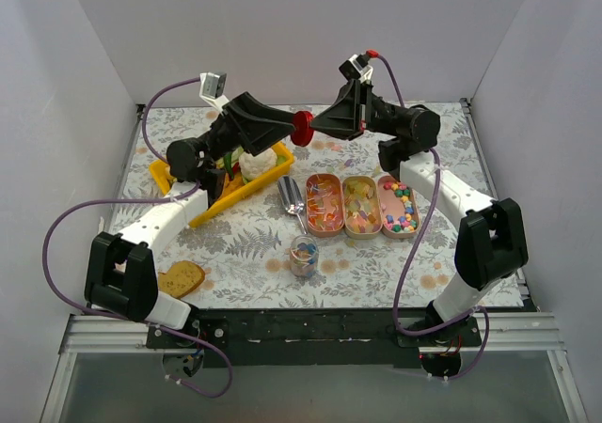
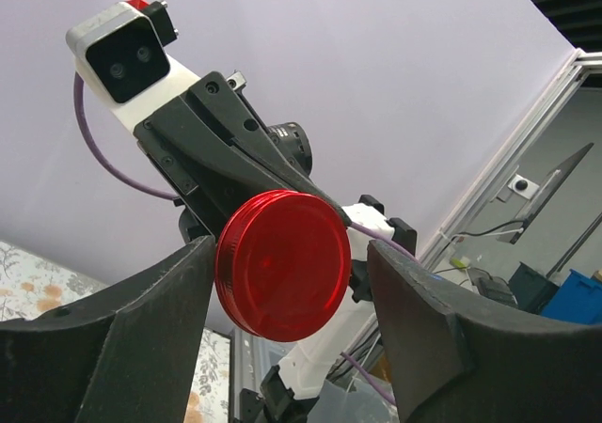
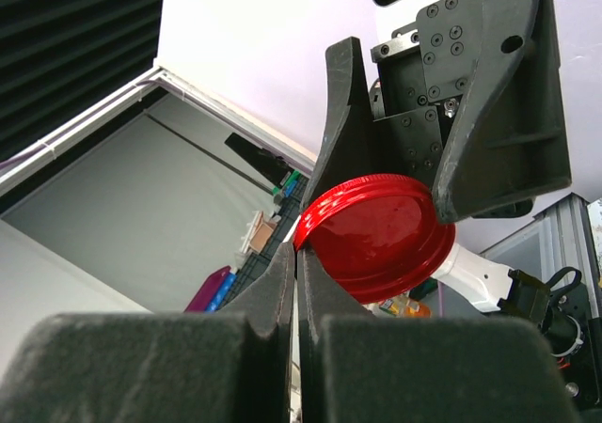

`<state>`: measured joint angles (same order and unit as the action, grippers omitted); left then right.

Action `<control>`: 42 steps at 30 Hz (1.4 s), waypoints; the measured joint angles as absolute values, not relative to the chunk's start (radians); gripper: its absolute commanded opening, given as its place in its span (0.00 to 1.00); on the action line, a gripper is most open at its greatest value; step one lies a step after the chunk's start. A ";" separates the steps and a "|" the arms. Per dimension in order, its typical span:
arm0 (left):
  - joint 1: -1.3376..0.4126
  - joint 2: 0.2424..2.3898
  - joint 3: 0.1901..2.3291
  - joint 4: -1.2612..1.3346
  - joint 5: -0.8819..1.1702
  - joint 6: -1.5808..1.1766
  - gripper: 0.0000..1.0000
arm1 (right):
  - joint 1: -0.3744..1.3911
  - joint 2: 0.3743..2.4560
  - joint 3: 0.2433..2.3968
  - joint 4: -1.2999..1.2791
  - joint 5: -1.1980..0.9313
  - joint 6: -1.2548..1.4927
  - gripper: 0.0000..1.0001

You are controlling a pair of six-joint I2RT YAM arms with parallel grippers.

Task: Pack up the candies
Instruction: Pick up the bottle lid at the center of the board.

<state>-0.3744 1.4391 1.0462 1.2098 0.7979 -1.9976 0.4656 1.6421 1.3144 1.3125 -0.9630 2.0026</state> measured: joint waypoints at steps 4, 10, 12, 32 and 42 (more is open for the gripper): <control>-0.375 1.448 1.046 1.247 0.808 -1.998 0.63 | 0.476 1.684 1.391 1.311 -0.995 2.004 0.01; -0.375 1.448 1.031 1.267 0.820 -1.998 0.58 | 0.485 1.703 1.438 1.311 -1.029 2.005 0.01; -0.375 1.448 1.025 1.269 0.821 -2.000 0.56 | 0.485 1.703 1.438 1.311 -1.036 2.005 0.01; -0.369 1.447 1.025 1.302 0.850 -2.006 0.24 | 0.485 1.723 1.489 1.336 -1.092 2.014 0.01; -0.361 1.444 1.001 1.304 0.850 -2.006 0.00 | 0.485 1.759 1.523 1.342 -1.103 2.022 0.03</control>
